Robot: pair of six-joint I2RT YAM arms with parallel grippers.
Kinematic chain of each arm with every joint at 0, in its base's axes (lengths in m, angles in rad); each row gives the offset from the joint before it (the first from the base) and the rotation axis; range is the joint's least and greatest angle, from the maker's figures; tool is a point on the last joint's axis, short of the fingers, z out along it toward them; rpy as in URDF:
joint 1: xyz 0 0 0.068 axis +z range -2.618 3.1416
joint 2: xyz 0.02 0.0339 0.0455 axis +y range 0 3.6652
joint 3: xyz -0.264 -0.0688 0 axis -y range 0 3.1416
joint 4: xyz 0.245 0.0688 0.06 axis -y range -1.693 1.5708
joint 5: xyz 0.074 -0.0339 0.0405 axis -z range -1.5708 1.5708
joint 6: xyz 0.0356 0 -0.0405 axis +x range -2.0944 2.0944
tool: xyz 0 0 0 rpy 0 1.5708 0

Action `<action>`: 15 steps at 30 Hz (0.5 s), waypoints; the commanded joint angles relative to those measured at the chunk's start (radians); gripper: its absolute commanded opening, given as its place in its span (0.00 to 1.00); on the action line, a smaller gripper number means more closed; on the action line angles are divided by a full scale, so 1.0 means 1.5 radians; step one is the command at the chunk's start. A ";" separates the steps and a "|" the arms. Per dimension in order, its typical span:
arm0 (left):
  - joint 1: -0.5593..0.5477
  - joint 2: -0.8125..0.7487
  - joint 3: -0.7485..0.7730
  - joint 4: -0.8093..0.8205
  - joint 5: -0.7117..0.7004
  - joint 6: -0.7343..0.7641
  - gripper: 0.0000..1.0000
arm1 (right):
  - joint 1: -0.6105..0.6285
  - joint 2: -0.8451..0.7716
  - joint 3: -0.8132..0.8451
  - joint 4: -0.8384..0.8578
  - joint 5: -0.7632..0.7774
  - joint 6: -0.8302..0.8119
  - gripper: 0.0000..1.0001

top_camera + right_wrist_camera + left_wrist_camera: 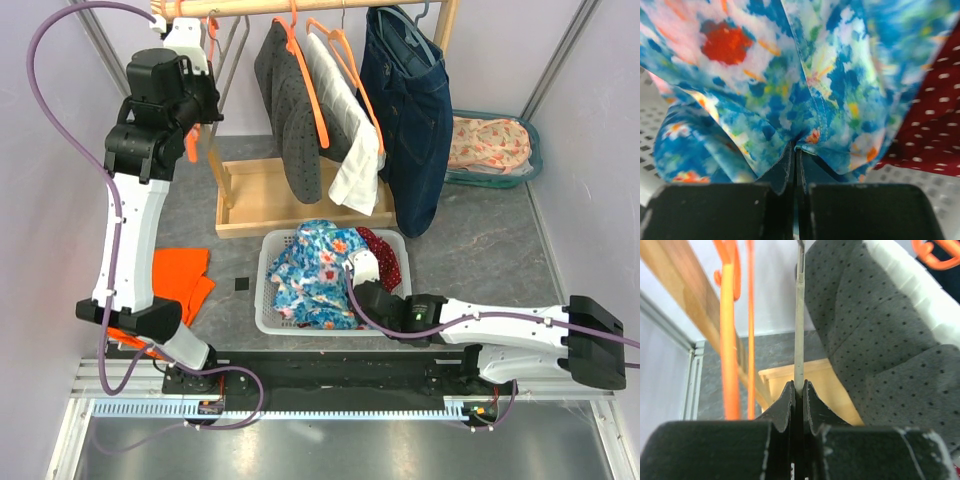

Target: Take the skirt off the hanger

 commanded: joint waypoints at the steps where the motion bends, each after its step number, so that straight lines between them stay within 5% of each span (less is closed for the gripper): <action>1: 0.007 0.033 0.077 0.007 0.074 0.012 0.02 | 0.008 0.031 -0.022 0.059 -0.077 0.060 0.00; 15: 0.009 0.136 0.193 0.003 -0.002 0.022 0.02 | 0.068 0.081 -0.098 0.223 -0.145 0.124 0.00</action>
